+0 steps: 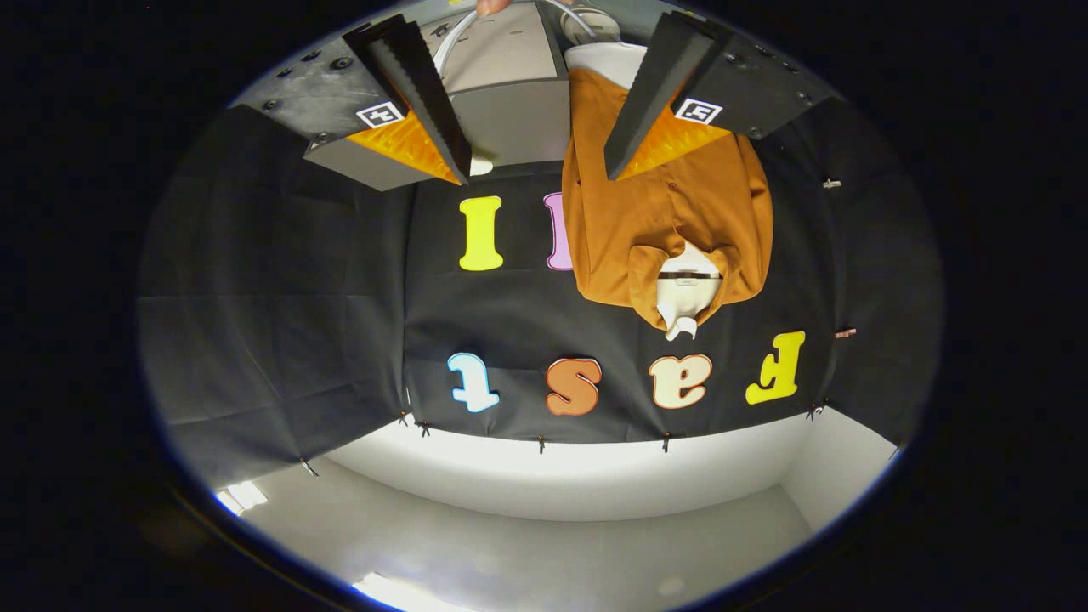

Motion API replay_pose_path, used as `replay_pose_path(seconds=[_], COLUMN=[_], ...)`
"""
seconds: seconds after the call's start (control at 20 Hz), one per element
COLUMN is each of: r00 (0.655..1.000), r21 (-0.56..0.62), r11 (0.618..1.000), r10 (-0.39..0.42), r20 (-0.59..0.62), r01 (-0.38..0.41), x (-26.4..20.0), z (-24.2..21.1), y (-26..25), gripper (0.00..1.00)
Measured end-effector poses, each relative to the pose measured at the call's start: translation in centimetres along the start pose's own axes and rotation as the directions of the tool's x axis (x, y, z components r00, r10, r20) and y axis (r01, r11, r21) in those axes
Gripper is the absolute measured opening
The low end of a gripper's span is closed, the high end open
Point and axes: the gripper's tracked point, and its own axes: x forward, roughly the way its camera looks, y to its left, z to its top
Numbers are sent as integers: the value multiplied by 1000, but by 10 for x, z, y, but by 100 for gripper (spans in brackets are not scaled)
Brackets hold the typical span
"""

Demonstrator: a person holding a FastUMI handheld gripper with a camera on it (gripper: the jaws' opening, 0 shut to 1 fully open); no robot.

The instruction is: Iron the clothes twice with a garment steamer, once on the left side and once on the right side.

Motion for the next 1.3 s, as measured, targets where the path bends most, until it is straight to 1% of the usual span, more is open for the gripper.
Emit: replay_pose_path(seconds=[0.25, 0.4, 0.5, 0.7, 0.8, 0.95, 1.1, 1.2, 1.3], r00=[998, 988, 975, 937, 907, 845, 788, 734, 681], r21=[0, 14, 32, 43, 50, 99, 91, 109, 103], r11=[1000, 999, 999, 998, 998, 994, 994, 992, 994], r10=[28, 39, 44, 54, 62, 91, 102, 116, 98], r20=[-61, -147, -218, -346, -417, -527, -607, -670, -725], r01=[-28, -38, -38, -42, -46, -45, -58, -57, -34], x=[24, 47, 66, 110, 132, 159, 186, 198, 210], z=[-8, -23, -36, -64, -83, -111, -148, -176, -204], y=[-9, -24, -41, -77, -97, -117, -136, -144, -157], gripper=[99, 99, 99, 100, 99, 99, 99, 99, 99])
